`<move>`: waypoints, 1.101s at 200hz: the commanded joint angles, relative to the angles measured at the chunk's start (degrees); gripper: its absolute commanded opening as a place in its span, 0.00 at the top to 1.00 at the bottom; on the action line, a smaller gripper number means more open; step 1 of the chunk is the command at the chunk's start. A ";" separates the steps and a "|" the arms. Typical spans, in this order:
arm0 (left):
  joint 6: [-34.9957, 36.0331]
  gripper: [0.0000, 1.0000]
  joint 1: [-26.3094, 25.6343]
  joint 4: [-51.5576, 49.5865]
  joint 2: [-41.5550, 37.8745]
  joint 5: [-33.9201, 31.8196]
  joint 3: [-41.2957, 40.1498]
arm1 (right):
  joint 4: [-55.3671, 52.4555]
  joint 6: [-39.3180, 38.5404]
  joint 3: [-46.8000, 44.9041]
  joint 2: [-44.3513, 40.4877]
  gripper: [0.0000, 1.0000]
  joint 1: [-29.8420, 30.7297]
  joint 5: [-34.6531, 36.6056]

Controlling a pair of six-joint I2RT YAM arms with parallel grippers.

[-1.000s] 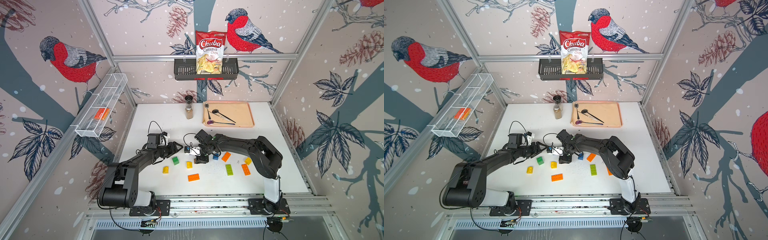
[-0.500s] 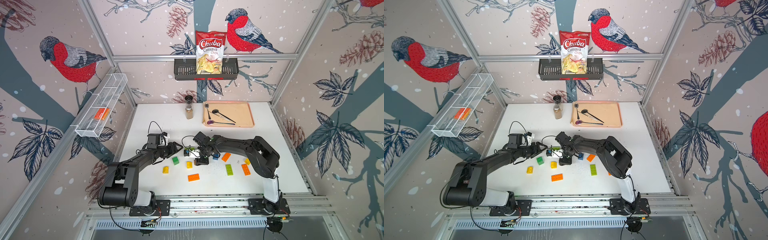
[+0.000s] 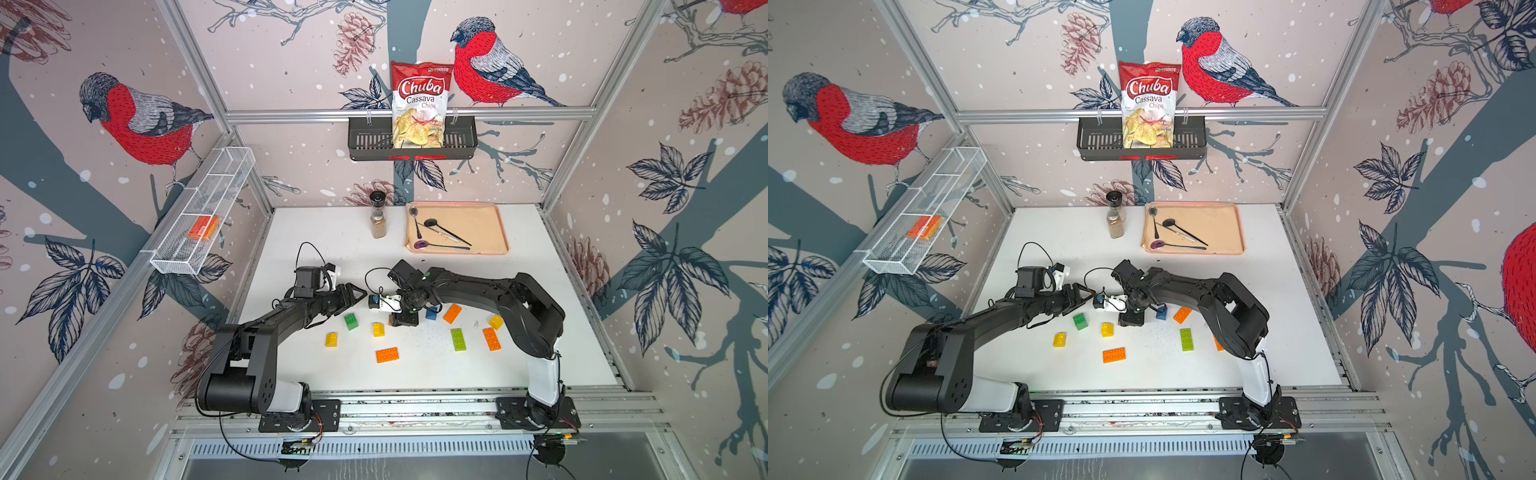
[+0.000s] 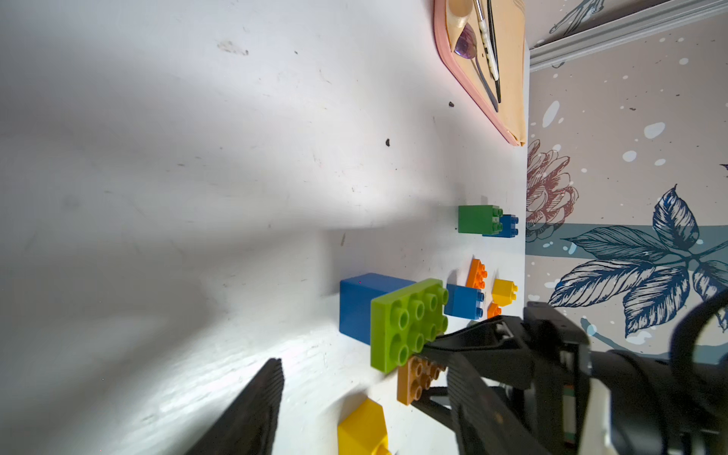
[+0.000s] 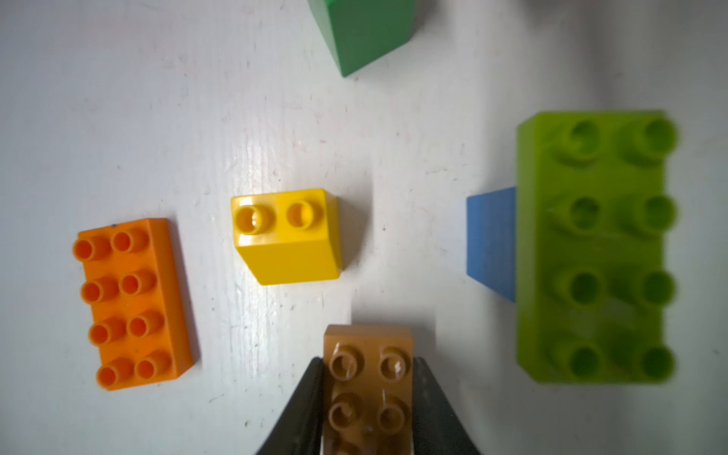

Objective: Assemble a fork with lego
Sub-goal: Pick up the lego brick from the center of the board, then assemble the lego brick with the lego brick.

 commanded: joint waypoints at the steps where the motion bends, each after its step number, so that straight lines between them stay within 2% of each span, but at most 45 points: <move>1: -0.28 0.35 -0.13 2.28 0.17 2.63 0.08 | -1.44 0.91 1.14 -2.21 0.69 -0.64 -2.18; 50: -0.69 0.38 -2.51 5.60 2.57 4.75 0.61 | -4.37 0.44 6.41 -1.89 0.69 -2.40 -1.14; 150: -0.11 0.50 -4.18 6.47 7.41 5.01 2.99 | -10.91 -2.80 20.46 7.05 0.69 -3.81 -1.74; 220: -0.06 0.57 -4.56 7.42 9.57 5.17 2.64 | -13.07 -3.44 22.52 9.48 0.68 -3.42 -2.32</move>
